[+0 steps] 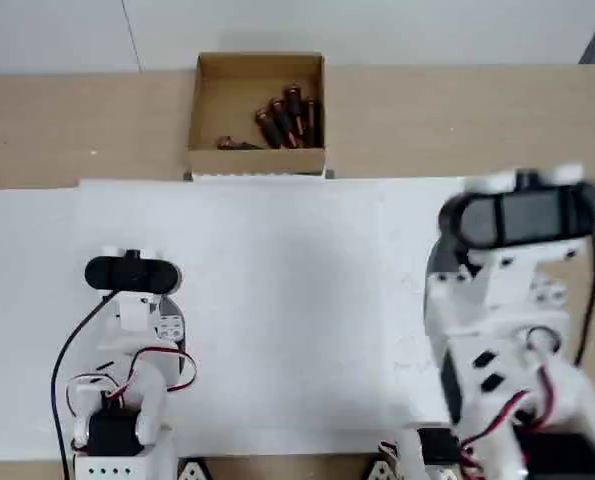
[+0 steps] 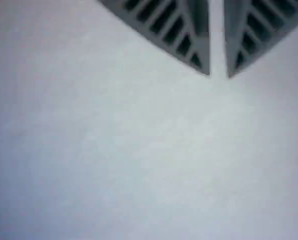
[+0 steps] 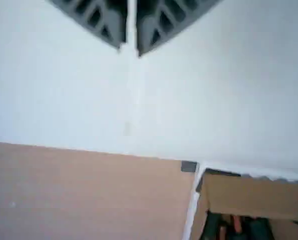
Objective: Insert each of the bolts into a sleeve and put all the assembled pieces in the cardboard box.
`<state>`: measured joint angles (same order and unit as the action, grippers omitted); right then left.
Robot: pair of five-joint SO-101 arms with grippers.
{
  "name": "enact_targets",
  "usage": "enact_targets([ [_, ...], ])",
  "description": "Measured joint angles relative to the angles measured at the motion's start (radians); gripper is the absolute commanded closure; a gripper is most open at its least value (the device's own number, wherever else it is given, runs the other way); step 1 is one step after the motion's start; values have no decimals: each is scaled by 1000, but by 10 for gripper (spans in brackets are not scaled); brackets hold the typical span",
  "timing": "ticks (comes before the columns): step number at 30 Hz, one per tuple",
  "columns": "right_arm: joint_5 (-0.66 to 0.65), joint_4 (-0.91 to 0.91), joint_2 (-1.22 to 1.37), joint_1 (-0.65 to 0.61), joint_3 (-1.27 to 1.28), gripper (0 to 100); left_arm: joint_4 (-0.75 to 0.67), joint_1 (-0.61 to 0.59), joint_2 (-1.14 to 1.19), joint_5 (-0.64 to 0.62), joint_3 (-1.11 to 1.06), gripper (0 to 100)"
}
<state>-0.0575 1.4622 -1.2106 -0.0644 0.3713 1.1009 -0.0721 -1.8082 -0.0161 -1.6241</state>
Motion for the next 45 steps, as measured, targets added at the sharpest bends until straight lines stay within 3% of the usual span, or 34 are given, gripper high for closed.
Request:
enact_targets([
  [8,0,-173,-394,2,589,995,0,0,0,0,0,993],
  [14,3,-203,-577,0,885,995,0,0,0,0,0,993],
  [31,6,-364,-591,0,1223,995,0,0,0,0,0,993],
  [45,6,-384,-591,0,1275,995,0,0,0,0,0,993],
])
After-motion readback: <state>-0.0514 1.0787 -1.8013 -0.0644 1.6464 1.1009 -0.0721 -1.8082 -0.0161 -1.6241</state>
